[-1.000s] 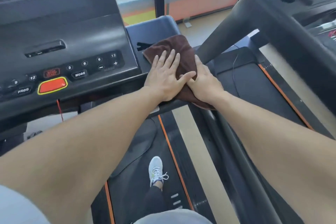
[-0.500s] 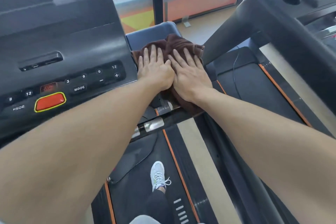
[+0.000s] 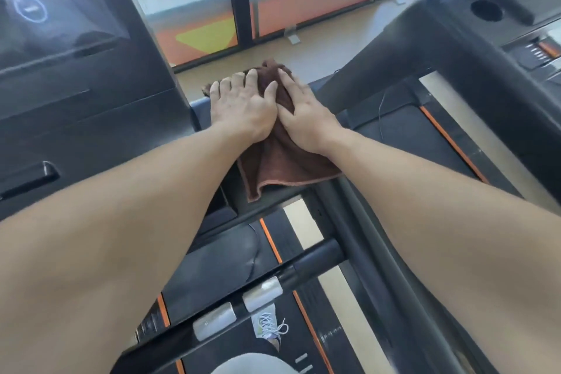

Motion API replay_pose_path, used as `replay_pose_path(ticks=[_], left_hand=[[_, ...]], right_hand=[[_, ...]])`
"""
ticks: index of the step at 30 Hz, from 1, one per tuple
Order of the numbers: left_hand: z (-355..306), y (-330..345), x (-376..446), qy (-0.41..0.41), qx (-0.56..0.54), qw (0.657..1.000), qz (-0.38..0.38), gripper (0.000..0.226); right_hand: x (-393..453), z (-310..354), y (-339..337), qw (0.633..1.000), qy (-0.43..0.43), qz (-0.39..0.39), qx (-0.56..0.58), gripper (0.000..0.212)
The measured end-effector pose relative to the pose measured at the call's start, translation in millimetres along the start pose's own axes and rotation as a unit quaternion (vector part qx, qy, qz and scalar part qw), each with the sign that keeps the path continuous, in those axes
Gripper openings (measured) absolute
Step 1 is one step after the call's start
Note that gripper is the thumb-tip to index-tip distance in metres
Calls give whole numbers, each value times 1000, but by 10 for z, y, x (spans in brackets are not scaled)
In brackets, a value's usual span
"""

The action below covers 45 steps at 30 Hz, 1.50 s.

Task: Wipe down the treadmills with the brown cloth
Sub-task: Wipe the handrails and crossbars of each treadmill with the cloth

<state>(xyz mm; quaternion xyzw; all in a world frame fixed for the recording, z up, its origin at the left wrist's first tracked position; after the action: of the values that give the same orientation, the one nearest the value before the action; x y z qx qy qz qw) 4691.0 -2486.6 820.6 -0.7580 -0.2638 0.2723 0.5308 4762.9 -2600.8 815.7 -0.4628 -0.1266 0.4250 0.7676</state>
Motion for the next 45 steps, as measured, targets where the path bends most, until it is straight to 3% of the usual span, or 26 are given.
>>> replay_pose_path(ticks=[7, 9, 15, 18, 24, 28, 34, 36, 40, 43, 45], left_hand=[[-144, -69, 282, 2, -26, 1000, -5, 64], [-171, -57, 304, 6, -42, 999, -17, 64], [-218, 24, 225, 37, -28, 997, -61, 63], [-266, 130, -35, 58, -10, 996, -66, 66], [-496, 346, -819, 95, -3, 995, -24, 66], [-717, 558, -1548, 94, -11, 996, -2, 64], [-910, 969, -2667, 65, -110, 992, 2, 62], [-955, 1080, -2970, 56, -113, 992, 2, 62], [-999, 1419, -3726, 14, -252, 966, 54, 63], [-1084, 1748, -4371, 7, -317, 944, 92, 57], [-1206, 1874, -4730, -36, -451, 886, 96, 57]], right_hand=[[273, -181, 20, 984, 57, 20, 168, 73], [285, -210, 31, 979, 52, 14, 197, 64], [122, -173, -15, 986, 76, 3, 152, 54], [-107, -304, 29, 987, 79, 10, 138, 57], [-938, -617, 154, 970, 69, 22, 230, 55], [-1663, -939, 328, 946, 109, 53, 302, 61], [-2767, -1217, 340, 960, 72, 40, 268, 43], [-3053, -1290, 372, 966, 65, 41, 249, 51], [-3709, -1515, 445, 971, 81, 53, 220, 88], [-4201, -1638, 494, 976, 63, 73, 195, 102], [-4502, -1677, 494, 980, 43, 70, 182, 104]])
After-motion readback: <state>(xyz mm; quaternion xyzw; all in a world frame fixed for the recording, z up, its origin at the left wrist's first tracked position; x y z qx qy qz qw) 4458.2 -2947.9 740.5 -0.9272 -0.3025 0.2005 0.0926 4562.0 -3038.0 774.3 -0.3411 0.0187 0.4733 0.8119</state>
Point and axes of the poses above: each hand's wrist, its own x-axis towards the middle knuckle, its own y-axis out of the palm, z = x × y, the point moved 5 cm from there along x, towards the middle knuckle, and after that the axes turned 6 degrees about -x, right-handed, at the moved point
